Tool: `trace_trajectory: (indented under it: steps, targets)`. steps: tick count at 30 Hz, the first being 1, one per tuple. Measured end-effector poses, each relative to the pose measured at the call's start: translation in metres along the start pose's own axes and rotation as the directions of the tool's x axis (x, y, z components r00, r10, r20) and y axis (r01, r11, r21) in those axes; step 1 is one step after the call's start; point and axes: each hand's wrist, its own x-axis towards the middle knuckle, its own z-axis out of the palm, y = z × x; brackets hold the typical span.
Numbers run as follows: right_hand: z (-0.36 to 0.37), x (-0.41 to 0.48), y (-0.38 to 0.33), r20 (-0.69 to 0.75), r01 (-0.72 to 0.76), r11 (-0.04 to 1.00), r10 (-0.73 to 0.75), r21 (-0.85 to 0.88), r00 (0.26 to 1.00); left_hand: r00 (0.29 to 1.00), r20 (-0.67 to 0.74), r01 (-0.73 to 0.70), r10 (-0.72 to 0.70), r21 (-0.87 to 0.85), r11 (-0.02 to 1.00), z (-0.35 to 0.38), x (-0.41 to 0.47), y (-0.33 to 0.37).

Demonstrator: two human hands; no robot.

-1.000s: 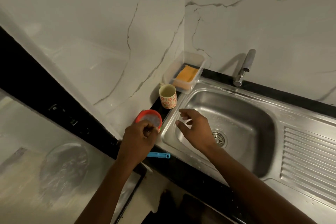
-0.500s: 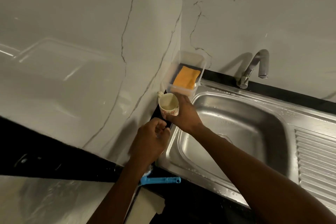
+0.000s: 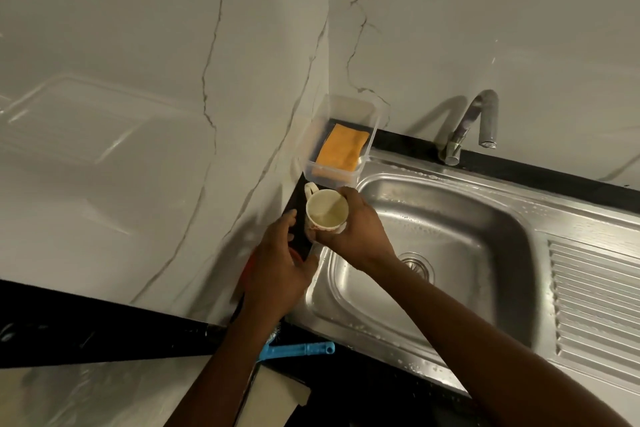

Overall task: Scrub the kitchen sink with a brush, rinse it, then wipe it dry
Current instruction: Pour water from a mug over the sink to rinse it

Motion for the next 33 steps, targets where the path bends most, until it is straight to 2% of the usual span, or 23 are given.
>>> trace_trajectory:
  steps: [3,6,12,16,19,24,26,29,31,33]
  targets:
    - [-0.028,-0.027,-0.002,-0.070,-0.044,0.998,0.048,0.051,0.996,0.997,0.050,-0.054,0.056,-0.031,0.998,0.019,-0.007,0.018]
    - [-0.055,-0.052,-0.005,-0.131,-0.081,0.994,0.091,0.079,0.987,0.988,0.071,-0.118,0.134,-0.196,0.974,0.042,-0.012,0.043]
    - [-0.092,-0.078,-0.001,-0.246,-0.102,0.990,0.123,0.093,0.962,0.979,-0.015,-0.197,0.202,-0.312,0.929,0.083,-0.015,0.088]
    - [-0.124,-0.084,0.009,-0.198,-0.091,0.988,0.115,0.125,0.973,0.963,0.037,-0.234,0.268,-0.387,0.892,0.093,-0.008,0.105]
    - [-0.162,-0.080,0.026,-0.109,-0.091,0.986,0.107,0.142,0.988,0.939,0.185,-0.199,0.288,-0.389,0.900,0.093,0.007,0.112]
    - [-0.212,-0.052,0.063,0.075,0.056,0.990,-0.046,-0.132,0.996,0.814,0.473,-0.143,0.337,-0.399,0.906,0.101,0.039,0.127]
    - [-0.228,-0.038,0.074,0.141,0.049,0.989,-0.029,-0.143,0.990,0.762,0.539,-0.144,0.360,-0.400,0.905,0.107,0.055,0.136]
    - [-0.246,-0.020,0.086,0.167,0.053,0.979,-0.020,-0.199,0.986,0.676,0.617,-0.166,0.404,-0.407,0.898,0.117,0.076,0.144]
    - [-0.251,-0.012,0.092,0.219,0.078,0.969,-0.026,-0.233,0.975,0.625,0.663,-0.141,0.412,-0.423,0.895,0.125,0.089,0.146]
    - [-0.253,-0.005,0.097,0.275,0.039,0.974,0.024,-0.224,0.961,0.580,0.713,-0.094,0.394,-0.422,0.902,0.133,0.101,0.147]
